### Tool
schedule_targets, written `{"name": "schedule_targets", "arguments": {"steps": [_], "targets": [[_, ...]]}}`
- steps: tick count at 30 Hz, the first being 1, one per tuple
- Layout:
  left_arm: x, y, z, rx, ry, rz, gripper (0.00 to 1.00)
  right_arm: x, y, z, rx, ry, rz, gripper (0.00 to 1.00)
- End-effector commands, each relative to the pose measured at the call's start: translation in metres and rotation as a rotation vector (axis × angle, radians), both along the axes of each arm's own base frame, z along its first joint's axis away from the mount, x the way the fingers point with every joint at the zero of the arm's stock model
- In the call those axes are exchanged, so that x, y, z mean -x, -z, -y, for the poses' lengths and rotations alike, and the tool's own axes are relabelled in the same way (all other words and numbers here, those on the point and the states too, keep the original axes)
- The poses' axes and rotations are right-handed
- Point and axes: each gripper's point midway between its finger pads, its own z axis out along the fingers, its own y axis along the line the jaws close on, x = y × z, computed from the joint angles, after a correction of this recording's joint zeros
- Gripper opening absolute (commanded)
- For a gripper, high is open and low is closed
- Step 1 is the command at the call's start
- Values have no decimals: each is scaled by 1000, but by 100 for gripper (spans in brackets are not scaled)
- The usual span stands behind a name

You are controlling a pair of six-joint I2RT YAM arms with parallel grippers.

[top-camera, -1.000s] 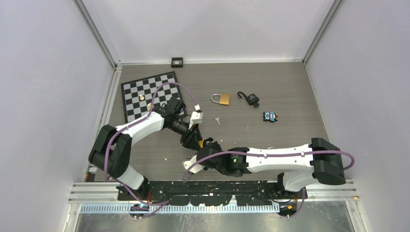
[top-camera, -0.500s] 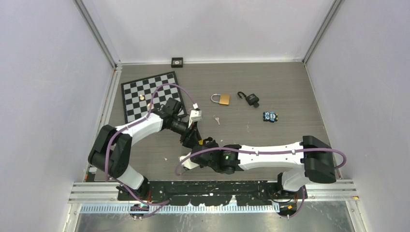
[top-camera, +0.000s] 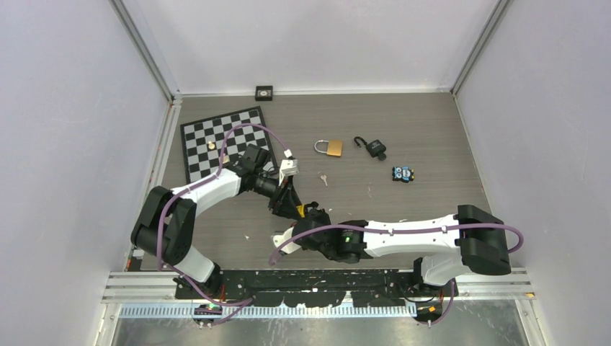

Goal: Unlock with the key

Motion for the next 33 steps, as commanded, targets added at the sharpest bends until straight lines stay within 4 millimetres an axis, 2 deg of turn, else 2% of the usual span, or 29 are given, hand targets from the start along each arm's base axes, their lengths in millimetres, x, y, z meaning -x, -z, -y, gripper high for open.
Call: {"name": "schedule_targets", "arguments": {"steps": [1, 4, 13, 21, 28, 33], "targets": [[5, -58, 15, 226, 117, 86, 0, 17, -14, -37, -168, -88, -70, 1], [4, -55, 15, 217, 111, 86, 0, 18, -14, -40, -182, -78, -85, 0], [0, -49, 15, 177, 83, 142, 0, 35, -21, -57, -225, -49, -289, 1], [-4, -45, 16, 163, 74, 153, 0, 28, -23, -51, -201, -44, -236, 1], [-7, -45, 15, 162, 69, 162, 0, 25, -18, -39, -170, -55, -195, 19], [-10, -46, 13, 163, 60, 171, 0, 26, -15, -35, -167, -64, -197, 28]]}}
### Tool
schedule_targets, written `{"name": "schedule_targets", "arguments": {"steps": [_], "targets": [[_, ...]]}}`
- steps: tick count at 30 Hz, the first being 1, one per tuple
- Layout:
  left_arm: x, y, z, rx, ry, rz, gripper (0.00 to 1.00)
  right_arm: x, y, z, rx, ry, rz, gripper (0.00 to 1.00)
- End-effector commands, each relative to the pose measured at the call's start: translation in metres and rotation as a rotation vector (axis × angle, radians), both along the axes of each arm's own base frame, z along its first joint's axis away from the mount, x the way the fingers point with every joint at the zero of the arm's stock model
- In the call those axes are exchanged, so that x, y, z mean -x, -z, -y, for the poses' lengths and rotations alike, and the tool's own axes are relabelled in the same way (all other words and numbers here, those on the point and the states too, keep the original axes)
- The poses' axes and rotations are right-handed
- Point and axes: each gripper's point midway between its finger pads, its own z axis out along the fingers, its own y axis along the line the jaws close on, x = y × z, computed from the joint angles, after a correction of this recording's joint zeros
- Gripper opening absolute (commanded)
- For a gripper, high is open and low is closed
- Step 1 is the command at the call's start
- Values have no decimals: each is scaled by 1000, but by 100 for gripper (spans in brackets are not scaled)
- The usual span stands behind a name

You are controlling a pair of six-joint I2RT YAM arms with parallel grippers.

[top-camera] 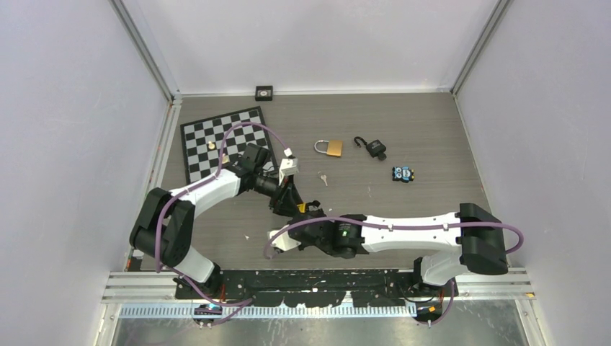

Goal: Unlock with the key

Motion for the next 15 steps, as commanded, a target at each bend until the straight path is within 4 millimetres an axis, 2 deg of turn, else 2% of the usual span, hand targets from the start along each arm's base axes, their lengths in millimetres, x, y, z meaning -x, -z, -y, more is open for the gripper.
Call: {"name": "schedule_targets", "arguments": {"steps": [1, 8, 12, 15], "targets": [[-9, -40, 10, 141, 51, 137, 0, 14, -15, -26, -137, -77, -30, 29], [-12, -34, 8, 125, 44, 158, 0, 10, -31, -24, -181, -61, -19, 44], [-21, -28, 7, 91, 16, 220, 0, 4, -51, -18, -263, -21, -84, 55], [-32, -25, 5, 62, -16, 302, 0, -2, -69, -10, -340, 21, -164, 56]]}}
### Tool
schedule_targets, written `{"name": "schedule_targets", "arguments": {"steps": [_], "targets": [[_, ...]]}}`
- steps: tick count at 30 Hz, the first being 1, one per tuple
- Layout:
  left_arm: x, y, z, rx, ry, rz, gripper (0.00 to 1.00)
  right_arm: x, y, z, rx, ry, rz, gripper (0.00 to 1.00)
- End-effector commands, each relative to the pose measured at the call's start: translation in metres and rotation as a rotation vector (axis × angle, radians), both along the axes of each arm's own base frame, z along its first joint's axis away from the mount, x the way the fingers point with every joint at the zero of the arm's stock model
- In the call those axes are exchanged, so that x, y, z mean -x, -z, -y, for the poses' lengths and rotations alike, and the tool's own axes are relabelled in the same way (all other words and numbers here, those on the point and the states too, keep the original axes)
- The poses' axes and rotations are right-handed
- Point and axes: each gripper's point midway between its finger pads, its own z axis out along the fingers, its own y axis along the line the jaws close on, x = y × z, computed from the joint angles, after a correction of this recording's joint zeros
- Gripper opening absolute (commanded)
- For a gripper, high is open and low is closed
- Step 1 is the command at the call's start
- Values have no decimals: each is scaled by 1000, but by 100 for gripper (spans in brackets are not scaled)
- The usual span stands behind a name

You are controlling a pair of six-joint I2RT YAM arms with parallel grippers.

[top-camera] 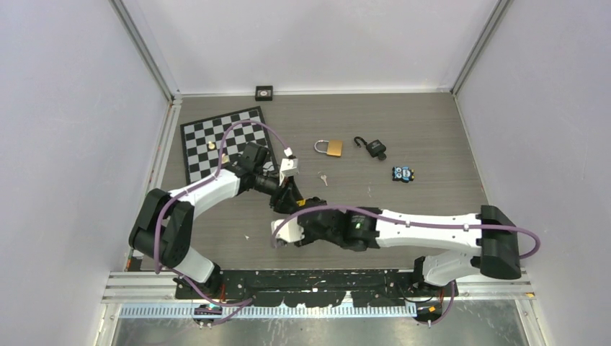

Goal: Unlock with the key

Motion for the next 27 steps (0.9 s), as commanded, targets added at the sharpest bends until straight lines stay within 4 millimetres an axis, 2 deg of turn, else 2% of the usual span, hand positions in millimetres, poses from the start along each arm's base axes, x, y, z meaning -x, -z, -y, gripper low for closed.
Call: {"name": "schedule_targets", "arguments": {"steps": [1, 6, 9, 20, 23, 27], "targets": [[-25, -26, 5, 46, -14, 249, 0, -11, -68, -8, -273, 58, -112, 56], [-36, -32, 1, 17, -3, 382, 0, -29, -97, 13, -423, 153, -261, 56], [-42, -36, 0, 17, 10, 467, 0, -34, -105, 20, -507, 185, -366, 56], [-62, -52, 4, 116, -80, 779, 0, -77, -83, 48, -835, 484, -976, 52], [-60, -50, 1, 123, -116, 811, 0, -88, -79, 52, -920, 512, -1109, 52], [-58, -50, 1, 130, -152, 846, 0, -90, -72, 46, -962, 510, -1226, 51]]}}
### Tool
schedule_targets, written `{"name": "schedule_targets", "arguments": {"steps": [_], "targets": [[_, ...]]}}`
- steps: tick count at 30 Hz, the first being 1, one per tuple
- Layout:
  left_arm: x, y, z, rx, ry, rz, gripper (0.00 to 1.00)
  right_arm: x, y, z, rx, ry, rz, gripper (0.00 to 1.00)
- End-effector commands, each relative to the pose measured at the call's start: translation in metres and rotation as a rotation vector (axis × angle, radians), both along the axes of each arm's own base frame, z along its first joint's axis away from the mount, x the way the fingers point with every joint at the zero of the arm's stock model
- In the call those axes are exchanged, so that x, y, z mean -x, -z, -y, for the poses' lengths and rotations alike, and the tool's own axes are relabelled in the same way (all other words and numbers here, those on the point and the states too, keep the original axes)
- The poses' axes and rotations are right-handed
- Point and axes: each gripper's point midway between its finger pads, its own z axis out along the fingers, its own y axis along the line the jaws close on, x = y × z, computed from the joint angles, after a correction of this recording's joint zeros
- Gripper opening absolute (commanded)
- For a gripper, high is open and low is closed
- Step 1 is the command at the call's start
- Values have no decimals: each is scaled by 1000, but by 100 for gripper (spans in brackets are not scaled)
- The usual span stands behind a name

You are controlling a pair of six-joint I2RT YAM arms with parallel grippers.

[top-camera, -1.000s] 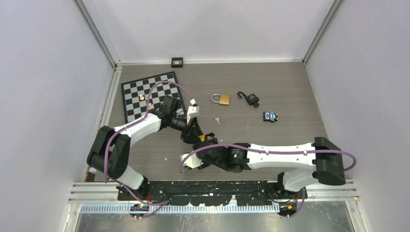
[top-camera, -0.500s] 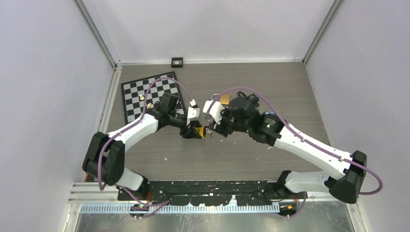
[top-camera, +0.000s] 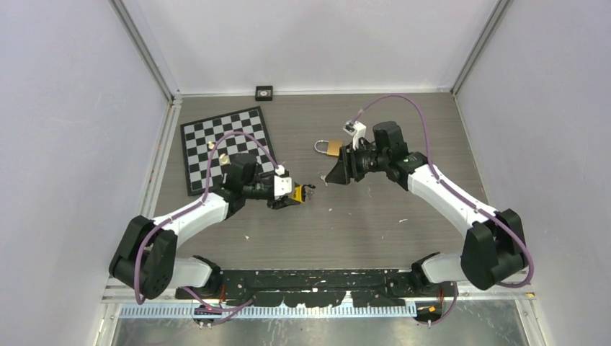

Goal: Unlock with the key

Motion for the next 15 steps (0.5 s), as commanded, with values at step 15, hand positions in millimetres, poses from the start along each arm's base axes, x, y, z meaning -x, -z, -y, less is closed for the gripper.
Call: {"name": "schedule_targets", "arguments": {"steps": [15], "targets": [[-24, -45, 14, 134, -126, 169, 0, 0, 14, -39, -246, -90, -264, 45]]}}
